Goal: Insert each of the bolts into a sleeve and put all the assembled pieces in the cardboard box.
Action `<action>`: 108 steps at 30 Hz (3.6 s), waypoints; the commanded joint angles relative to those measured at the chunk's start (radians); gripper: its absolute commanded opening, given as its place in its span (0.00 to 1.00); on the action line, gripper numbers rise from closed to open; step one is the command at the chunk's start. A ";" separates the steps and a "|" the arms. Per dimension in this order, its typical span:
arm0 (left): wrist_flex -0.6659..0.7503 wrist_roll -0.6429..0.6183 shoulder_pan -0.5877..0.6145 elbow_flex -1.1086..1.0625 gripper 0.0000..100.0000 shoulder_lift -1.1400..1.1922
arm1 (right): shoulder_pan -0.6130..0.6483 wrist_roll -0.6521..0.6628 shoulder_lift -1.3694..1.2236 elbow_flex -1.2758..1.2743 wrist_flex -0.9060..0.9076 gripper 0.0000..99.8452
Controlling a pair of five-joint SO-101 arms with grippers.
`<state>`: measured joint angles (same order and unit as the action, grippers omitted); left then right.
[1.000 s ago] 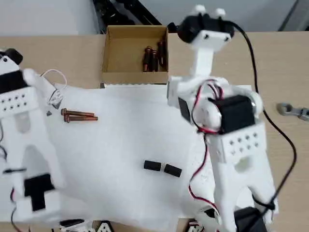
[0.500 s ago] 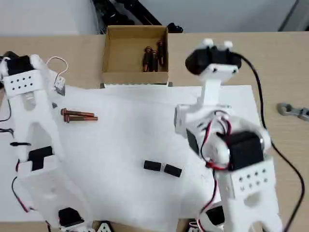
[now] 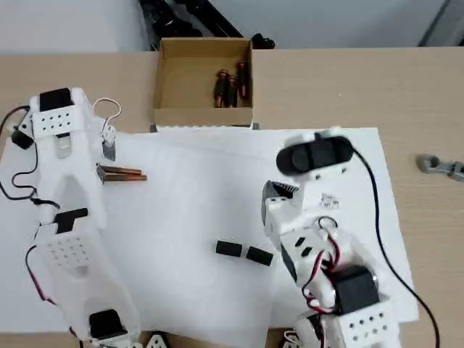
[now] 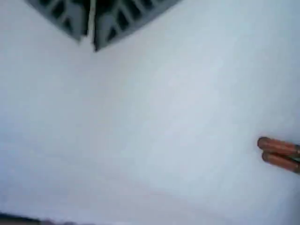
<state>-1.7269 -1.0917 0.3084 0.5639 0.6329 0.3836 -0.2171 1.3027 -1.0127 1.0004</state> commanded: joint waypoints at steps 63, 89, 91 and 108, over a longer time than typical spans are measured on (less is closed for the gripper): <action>-0.028 0.789 -0.230 0.418 0.00 -0.229 | 0.097 0.012 -0.205 0.434 0.455 0.00; -0.023 1.013 -0.249 -0.320 0.00 -1.373 | 0.443 0.585 -0.487 0.462 0.664 0.00; -0.023 1.011 -0.249 -0.325 0.00 -1.381 | 0.407 0.626 -0.487 0.443 0.664 0.00; -0.023 1.008 -0.249 -0.325 0.00 -1.382 | 0.269 0.756 -0.487 0.218 0.547 0.01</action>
<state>-1.7438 -0.0806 0.0644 0.2401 -0.7373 0.6628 0.5317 0.8163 -0.7841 1.5850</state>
